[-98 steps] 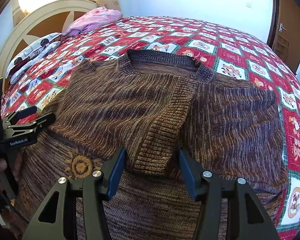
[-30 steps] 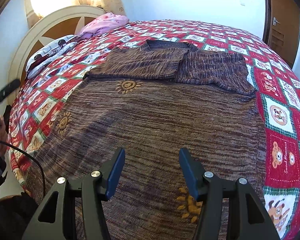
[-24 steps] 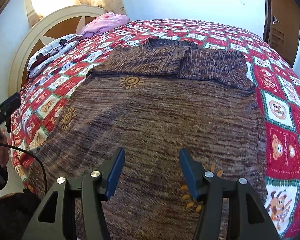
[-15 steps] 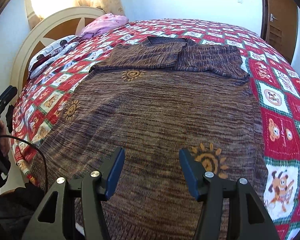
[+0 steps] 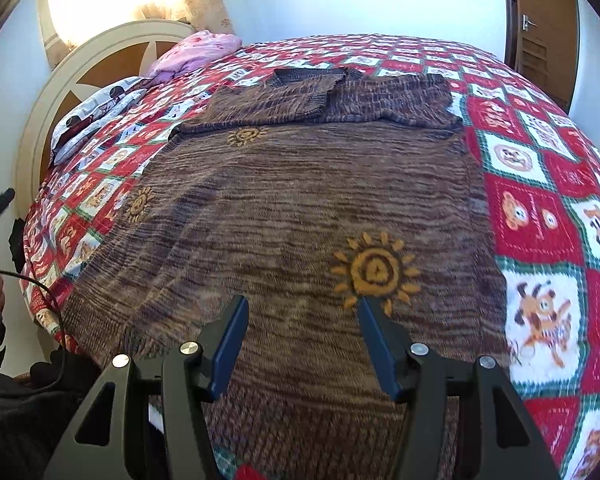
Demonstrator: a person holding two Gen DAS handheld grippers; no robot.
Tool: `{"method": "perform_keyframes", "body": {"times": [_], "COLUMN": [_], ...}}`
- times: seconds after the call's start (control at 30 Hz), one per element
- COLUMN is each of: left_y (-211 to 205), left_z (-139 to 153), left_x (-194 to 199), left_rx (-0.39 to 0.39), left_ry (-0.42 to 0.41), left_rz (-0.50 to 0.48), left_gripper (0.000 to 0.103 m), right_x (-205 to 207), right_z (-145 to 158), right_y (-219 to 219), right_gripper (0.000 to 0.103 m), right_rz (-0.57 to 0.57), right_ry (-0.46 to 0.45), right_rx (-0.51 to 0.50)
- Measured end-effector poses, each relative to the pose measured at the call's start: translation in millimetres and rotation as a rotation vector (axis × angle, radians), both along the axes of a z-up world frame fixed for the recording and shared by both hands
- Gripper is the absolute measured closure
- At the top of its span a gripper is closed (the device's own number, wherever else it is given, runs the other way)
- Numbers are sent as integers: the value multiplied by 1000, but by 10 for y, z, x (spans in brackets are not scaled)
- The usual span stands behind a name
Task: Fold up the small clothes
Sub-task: 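Move both open grippers back to the hem of the folded sweater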
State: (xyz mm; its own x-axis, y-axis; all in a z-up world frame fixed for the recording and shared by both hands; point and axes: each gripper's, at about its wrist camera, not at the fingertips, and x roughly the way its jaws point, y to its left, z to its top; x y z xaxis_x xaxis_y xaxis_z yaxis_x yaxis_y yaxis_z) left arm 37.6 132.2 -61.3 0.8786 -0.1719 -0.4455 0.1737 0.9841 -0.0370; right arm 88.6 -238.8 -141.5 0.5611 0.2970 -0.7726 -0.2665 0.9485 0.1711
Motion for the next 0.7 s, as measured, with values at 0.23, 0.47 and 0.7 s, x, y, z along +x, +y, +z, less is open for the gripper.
{"method": "perform_keyframes", "body": {"times": [0.23, 0.47, 0.7], "left_y": [-419, -407, -421], "left_z": [-196, -556, -780], "left_x": [-202, 28, 186], "left_rx": [54, 13, -47], "left_ry": [126, 275, 395], "left_rz": [-209, -96, -47], "left_gripper": [0, 0, 17], "right_x": [-132, -160, -177], "right_z": [29, -6, -63], "right_y": [-44, -51, -8], "right_gripper": [44, 44, 44], "right_rz": [-7, -11, -2], "right_ry": [-11, -13, -4], "right_rx": [4, 15, 25]}}
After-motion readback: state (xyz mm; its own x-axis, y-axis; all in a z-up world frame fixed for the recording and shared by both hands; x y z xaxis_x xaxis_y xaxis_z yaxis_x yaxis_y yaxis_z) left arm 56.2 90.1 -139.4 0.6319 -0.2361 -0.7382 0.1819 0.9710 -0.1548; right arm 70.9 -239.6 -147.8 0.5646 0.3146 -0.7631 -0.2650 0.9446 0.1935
